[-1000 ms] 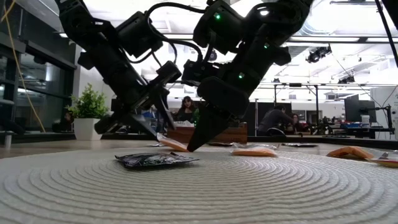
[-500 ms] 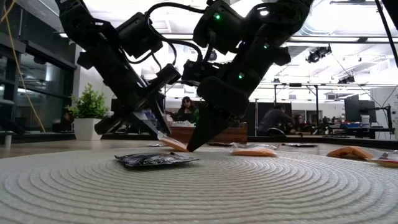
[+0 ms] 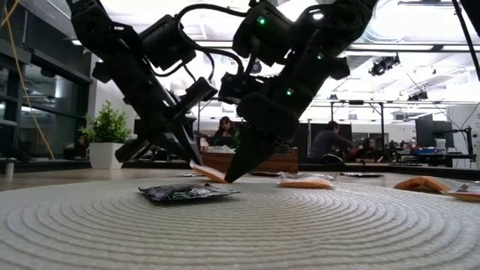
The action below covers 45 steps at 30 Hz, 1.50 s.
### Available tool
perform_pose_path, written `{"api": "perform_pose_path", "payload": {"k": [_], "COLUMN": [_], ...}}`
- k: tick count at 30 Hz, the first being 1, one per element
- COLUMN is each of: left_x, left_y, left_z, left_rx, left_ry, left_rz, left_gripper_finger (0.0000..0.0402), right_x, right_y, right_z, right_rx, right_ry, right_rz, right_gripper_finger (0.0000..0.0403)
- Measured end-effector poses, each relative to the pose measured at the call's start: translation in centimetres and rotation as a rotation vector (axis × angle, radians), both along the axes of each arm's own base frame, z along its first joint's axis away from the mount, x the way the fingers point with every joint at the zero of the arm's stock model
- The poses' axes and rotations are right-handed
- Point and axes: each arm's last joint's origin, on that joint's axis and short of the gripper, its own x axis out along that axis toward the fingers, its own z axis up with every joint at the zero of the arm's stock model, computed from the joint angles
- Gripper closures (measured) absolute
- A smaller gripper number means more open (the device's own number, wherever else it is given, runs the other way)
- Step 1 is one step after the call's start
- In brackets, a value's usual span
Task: Pick & Place Tea
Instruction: Put the white tea bag into the left section of the wooden organizer
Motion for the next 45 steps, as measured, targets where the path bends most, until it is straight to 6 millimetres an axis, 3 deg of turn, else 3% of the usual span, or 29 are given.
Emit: {"api": "perform_pose_path", "payload": {"k": [9,14,21,27,36,40,45], "left_x": [0.1,0.4,1.7,1.5,0.2,-0.6,-1.9], "left_y": [0.0,0.0,0.0,0.5,3.9,6.3,10.1], "left_z": [0.1,0.5,2.4,5.7,13.4,15.2,15.5], "left_rx": [0.015,0.045,0.171,0.418,0.896,1.035,1.051], "left_ry": [-0.011,-0.025,-0.031,0.060,0.060,0.107,0.164], "left_rz": [-0.021,-0.055,-0.183,-0.279,-0.322,-0.323,-0.277], "left_gripper_finger": [0.0401,0.0401,0.0401,0.0401,0.0401,0.0401,0.0401], "right_x": [0.0,-0.1,-1.1,-3.4,-6.0,-6.3,-6.6], "right_y": [0.1,0.1,0.0,-0.3,-0.7,-0.7,-0.7], "right_z": [0.4,2.4,5.9,8.5,11.0,11.0,10.7], "right_rx": [0.021,0.029,0.049,0.051,0.045,0.040,0.033], "right_ry": [-0.014,-0.066,-0.109,-0.030,0.039,0.061,0.103], "right_rz": [0.015,0.019,0.000,-0.039,-0.066,-0.066,-0.067], "right_gripper_finger": [0.0391,0.0391,0.0391,0.0391,0.0391,0.0391,0.0391]}}
